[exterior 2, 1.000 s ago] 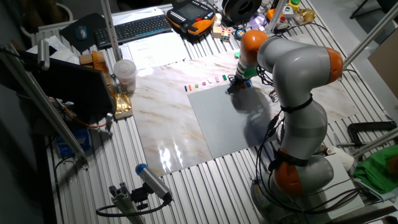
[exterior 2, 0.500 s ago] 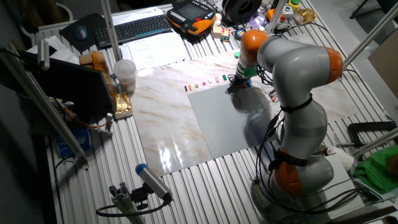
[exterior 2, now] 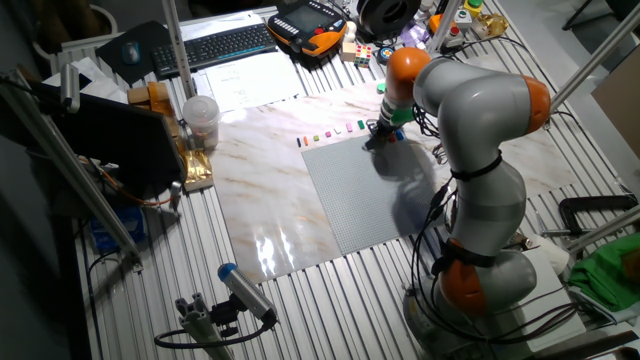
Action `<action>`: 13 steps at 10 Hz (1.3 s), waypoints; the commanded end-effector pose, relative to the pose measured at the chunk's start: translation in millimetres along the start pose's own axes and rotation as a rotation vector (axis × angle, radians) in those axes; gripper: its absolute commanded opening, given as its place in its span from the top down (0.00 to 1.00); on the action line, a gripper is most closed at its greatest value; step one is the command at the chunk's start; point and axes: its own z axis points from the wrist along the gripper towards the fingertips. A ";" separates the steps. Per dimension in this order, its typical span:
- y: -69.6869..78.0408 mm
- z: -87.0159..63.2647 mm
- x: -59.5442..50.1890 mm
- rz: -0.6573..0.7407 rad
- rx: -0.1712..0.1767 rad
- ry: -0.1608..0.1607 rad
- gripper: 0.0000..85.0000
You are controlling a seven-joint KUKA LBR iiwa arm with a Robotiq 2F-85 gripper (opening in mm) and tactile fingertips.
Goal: Build with small Lego blocks
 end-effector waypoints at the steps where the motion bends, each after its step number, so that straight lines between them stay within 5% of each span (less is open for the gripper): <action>1: -0.1 -0.4 1.0 0.000 0.000 0.001 0.99; 13: -1.4 2.8 0.1 0.005 -0.002 0.020 0.99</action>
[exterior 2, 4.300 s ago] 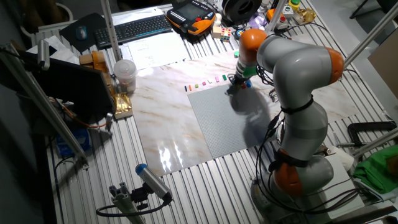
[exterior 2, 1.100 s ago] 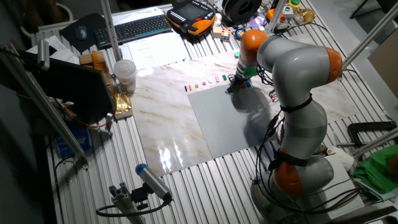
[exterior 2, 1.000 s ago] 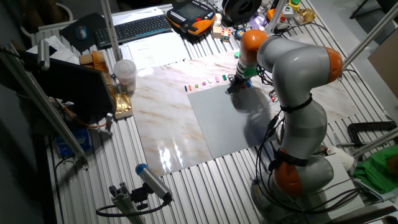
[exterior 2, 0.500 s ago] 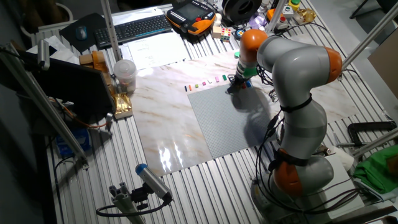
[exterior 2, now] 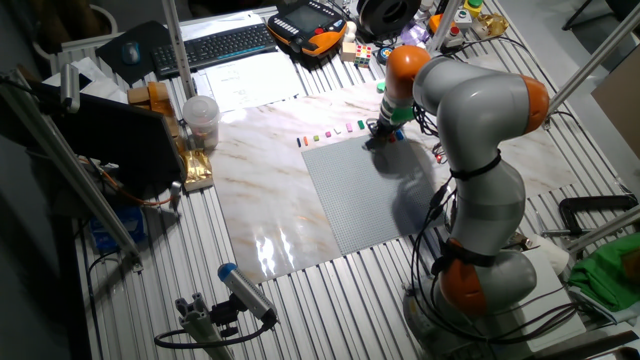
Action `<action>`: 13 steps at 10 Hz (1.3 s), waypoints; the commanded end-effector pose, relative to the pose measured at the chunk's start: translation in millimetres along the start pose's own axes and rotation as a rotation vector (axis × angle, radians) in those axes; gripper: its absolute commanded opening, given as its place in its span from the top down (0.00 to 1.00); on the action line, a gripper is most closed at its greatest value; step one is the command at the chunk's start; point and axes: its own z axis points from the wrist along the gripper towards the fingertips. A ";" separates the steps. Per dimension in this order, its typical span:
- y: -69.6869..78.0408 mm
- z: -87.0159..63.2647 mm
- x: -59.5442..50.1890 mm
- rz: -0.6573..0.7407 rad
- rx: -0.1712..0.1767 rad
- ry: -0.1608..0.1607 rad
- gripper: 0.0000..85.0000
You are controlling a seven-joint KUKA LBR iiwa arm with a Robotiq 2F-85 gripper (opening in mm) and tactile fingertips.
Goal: Build with small Lego blocks
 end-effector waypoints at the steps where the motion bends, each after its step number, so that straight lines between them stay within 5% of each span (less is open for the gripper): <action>1: 0.2 1.1 0.4 0.000 0.000 0.001 0.99; 13: 1.6 -1.6 4.8 -0.011 0.002 0.012 0.99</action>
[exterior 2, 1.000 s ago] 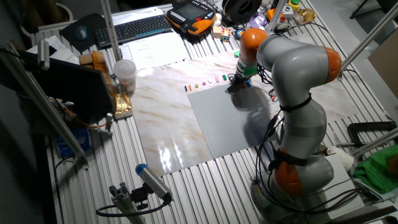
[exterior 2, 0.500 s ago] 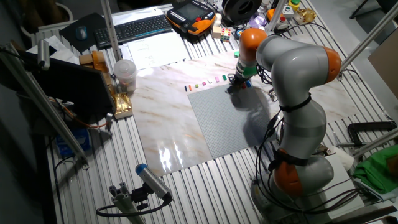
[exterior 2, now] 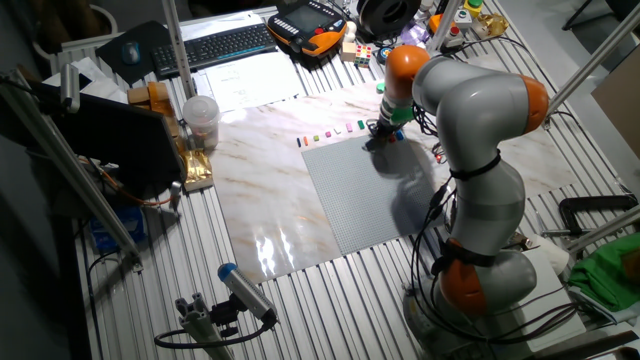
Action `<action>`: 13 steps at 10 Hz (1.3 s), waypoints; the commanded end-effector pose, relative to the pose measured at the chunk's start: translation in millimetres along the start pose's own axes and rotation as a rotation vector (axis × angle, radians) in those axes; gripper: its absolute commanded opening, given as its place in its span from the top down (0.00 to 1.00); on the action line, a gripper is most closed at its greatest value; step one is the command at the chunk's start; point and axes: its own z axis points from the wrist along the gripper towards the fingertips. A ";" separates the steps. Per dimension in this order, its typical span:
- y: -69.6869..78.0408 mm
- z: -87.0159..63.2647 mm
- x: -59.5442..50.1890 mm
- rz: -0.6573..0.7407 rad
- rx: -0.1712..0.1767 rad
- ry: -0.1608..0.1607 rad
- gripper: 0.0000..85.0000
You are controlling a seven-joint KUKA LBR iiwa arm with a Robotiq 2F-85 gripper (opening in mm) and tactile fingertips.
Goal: Build with small Lego blocks
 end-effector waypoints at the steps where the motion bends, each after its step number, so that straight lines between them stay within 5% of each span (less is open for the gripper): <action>1: 0.4 0.1 -0.2 -0.003 0.000 0.000 0.99; 13: -0.7 1.1 -2.2 -0.019 0.008 0.017 0.99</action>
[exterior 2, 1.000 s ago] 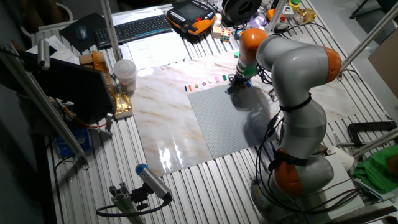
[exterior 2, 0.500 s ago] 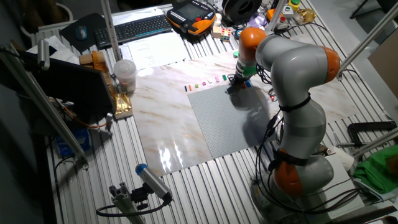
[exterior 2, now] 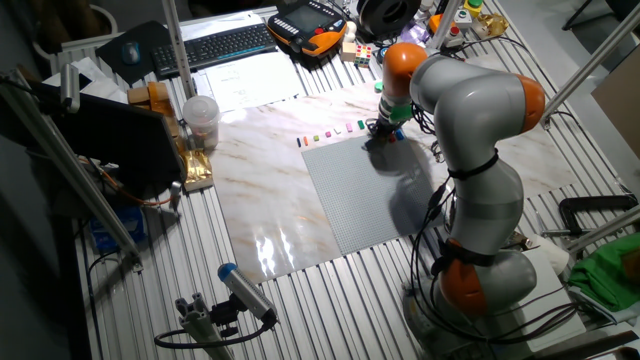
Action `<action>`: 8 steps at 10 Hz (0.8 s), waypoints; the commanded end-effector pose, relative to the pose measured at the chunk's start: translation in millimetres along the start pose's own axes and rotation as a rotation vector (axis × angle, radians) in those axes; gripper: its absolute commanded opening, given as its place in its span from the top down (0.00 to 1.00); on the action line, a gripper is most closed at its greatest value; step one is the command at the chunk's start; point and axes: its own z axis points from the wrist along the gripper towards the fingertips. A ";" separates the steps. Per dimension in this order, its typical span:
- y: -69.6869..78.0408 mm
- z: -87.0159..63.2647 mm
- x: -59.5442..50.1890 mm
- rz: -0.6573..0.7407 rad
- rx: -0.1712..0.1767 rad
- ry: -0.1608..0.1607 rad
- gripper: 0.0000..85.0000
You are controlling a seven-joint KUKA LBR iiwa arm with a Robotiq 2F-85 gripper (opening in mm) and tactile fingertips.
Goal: Build with small Lego blocks
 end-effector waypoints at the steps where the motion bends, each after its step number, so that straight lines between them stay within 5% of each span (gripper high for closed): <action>1: 0.0 -0.1 -0.7 0.000 0.000 -0.002 0.99; 8: 0.2 1.9 -3.4 0.002 0.000 -0.005 0.99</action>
